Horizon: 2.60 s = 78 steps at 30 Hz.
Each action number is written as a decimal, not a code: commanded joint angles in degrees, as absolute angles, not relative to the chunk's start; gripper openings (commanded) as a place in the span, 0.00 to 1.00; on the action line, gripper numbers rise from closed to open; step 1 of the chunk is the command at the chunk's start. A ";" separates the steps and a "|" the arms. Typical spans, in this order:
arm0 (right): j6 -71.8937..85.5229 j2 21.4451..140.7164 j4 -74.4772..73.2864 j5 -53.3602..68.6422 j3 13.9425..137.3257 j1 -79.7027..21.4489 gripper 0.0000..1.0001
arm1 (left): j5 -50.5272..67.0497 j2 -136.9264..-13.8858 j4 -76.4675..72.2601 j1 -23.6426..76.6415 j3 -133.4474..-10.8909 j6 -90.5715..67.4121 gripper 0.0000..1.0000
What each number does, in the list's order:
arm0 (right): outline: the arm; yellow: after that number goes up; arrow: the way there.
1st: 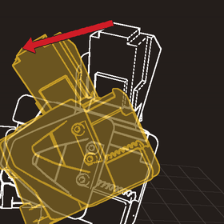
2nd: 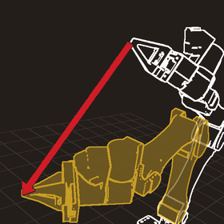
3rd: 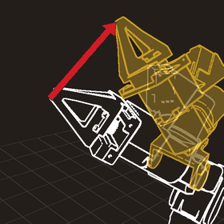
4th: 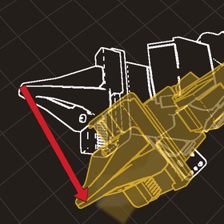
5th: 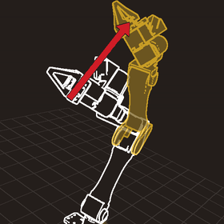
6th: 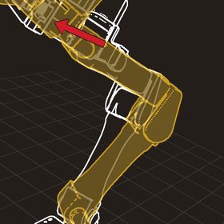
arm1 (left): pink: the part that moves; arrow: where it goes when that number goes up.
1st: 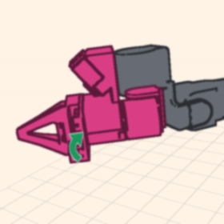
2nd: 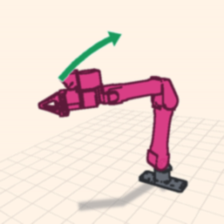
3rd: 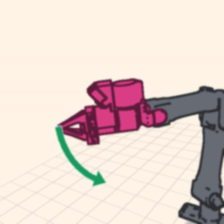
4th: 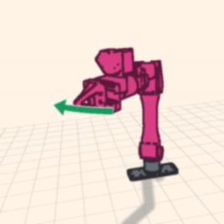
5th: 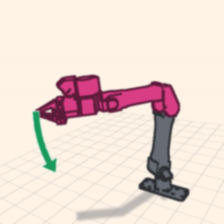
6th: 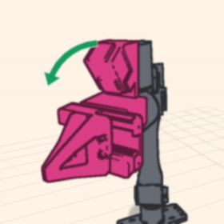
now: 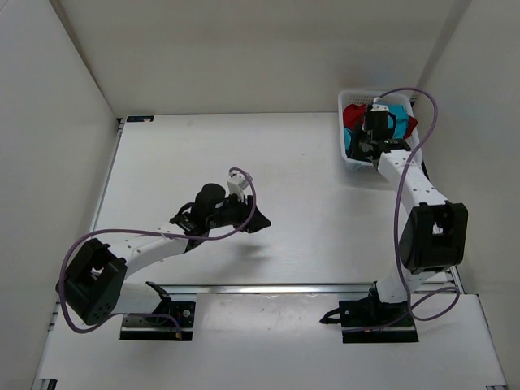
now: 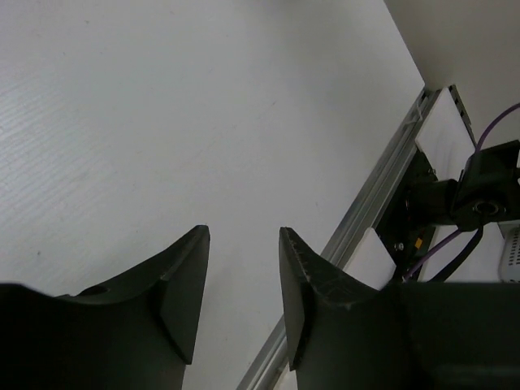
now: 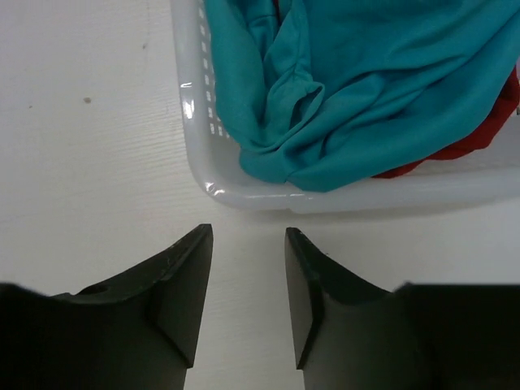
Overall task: Fold and stack the t-shirts
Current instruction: Grab crumpled tshirt from bin with the right arm, then move the tshirt to the center of the board
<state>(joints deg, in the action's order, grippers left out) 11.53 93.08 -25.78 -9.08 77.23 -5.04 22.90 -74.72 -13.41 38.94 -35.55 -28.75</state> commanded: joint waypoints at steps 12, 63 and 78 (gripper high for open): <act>5.54 107.92 -30.85 -19.60 94.04 -5.36 0.49 | 21.18 -74.18 -16.53 39.99 -32.70 -30.06 0.53; 17.74 81.76 -10.88 33.71 99.55 -18.73 0.00 | 21.80 -58.81 -12.31 9.61 -24.18 -40.25 0.63; 21.01 79.72 -3.52 14.69 56.35 -19.75 0.36 | 4.59 -57.48 -2.99 13.52 -22.67 -34.81 0.59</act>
